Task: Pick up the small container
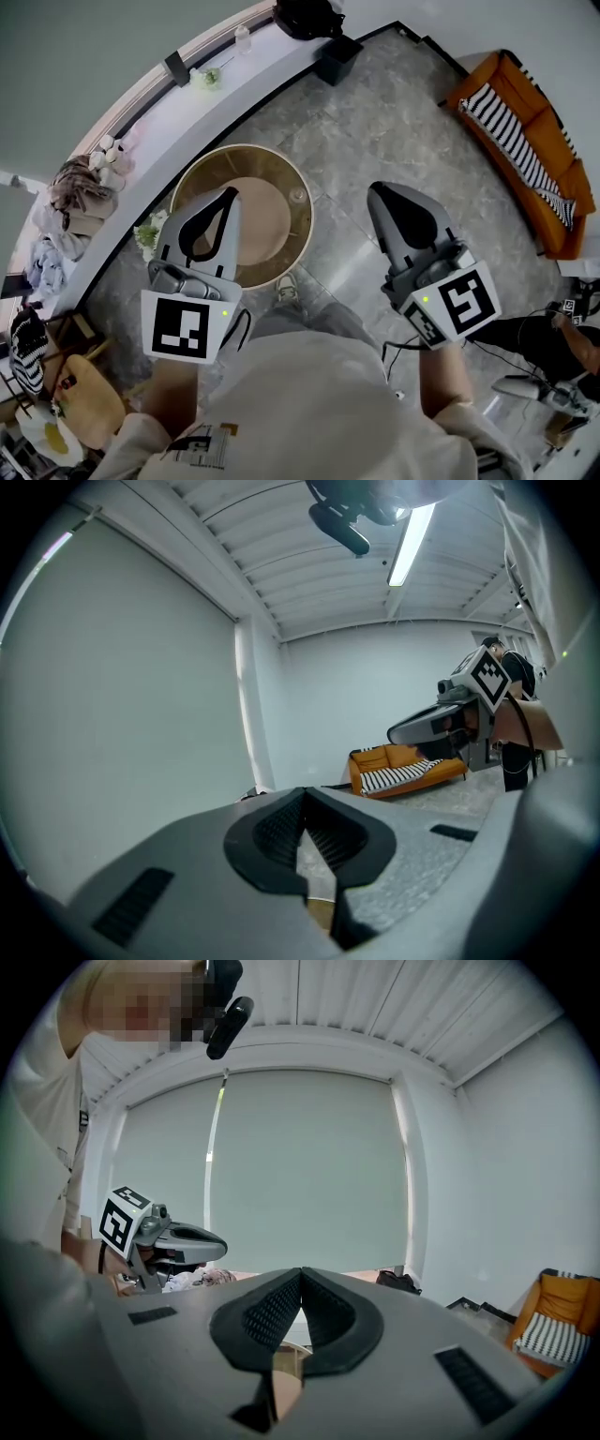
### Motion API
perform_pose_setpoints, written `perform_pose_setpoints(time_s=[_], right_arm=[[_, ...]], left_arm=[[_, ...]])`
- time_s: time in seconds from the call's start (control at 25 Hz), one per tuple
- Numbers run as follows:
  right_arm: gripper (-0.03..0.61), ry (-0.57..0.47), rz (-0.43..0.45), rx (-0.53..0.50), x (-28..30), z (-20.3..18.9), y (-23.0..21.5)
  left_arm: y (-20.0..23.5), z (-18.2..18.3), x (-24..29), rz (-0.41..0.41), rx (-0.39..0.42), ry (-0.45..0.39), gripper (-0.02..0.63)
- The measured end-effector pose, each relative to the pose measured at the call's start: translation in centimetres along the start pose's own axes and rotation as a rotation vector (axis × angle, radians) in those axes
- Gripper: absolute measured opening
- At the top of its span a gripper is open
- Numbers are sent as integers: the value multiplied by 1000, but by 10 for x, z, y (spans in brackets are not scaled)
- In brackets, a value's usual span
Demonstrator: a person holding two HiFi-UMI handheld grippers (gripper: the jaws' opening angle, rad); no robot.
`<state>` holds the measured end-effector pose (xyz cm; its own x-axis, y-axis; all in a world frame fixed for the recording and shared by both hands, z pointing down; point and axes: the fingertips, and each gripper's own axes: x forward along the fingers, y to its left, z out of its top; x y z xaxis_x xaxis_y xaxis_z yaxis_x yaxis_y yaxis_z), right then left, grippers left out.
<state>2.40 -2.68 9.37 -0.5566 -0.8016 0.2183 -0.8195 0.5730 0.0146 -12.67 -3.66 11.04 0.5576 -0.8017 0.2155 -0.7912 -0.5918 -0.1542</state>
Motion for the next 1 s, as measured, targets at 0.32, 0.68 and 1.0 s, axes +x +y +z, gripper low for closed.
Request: perform_pose_setpoints(time_s=[0.32,0.68,1.0], right_arm=[[6,13,24,3,13,-8,-10],[6,33,79,30,23,-30,-34],[6,39,130,41,41,-44,-50]], left_arm=[[6,-8,11,28,16,23,8],[-4,-20,28,61,-30,21,8],[-14,-30,58,73,14,35,8]])
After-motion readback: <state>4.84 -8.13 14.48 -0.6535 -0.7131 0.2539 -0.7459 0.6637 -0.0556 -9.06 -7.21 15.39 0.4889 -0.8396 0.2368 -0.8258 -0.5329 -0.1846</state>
